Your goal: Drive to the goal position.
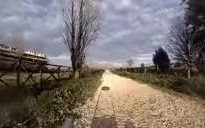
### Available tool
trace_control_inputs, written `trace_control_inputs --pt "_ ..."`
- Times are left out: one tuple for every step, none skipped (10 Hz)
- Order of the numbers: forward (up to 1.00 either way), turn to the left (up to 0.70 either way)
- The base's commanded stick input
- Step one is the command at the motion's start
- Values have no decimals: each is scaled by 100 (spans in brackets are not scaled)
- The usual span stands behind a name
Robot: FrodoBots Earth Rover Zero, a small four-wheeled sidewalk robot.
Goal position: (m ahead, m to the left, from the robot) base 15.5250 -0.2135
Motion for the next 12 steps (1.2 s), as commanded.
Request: trace_control_inputs --pt "70 0" --pt "70 0" --pt "70 0" --pt "70 0" --pt "70 0" --pt "70 0" --pt "70 0" --pt "70 0" --pt "70 0" --pt "70 0" --pt "70 0" --pt "70 0"
